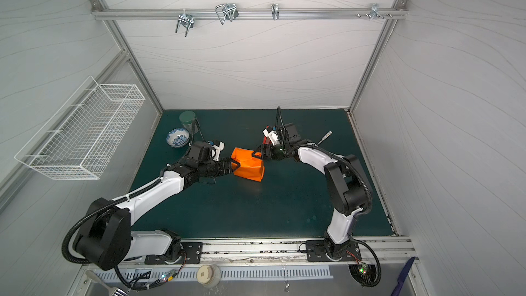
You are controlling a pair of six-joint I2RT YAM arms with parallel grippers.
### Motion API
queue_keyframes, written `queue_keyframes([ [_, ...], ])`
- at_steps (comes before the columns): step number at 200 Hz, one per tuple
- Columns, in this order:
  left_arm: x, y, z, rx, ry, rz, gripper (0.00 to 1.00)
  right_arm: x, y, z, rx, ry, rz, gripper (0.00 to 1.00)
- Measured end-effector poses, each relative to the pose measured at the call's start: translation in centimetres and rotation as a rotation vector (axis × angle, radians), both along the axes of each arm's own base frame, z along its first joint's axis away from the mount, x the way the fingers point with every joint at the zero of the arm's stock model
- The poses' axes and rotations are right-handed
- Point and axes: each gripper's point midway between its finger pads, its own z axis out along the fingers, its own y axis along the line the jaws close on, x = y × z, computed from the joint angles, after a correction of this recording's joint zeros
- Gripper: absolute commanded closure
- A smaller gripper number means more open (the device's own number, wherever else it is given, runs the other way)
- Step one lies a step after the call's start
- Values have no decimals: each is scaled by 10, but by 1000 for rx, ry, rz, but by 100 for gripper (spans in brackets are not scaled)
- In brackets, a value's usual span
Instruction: Wrap the gift box in paper
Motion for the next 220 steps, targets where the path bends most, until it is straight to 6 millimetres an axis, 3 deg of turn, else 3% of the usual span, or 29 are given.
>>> queue_keyframes([
  [43,12,11,34,-40,-71,56,20,-5,-2,-9,-8,30,-5,11],
  [80,37,5,52,-47,-88,66,21,-4,-2,-9,-1,30,-10,12],
  [108,55,-3,32,-22,-35,47,23,-4,-2,-9,0,30,-12,12],
  [150,40,-5,-8,-12,69,7,24,-4,-2,-9,-1,31,-13,12],
  [184,39,-9,-10,-35,50,-17,25,0,-2,-4,-6,32,-22,11],
  [220,45,-10,-12,-41,20,-23,26,14,-6,21,26,14,-61,13],
])
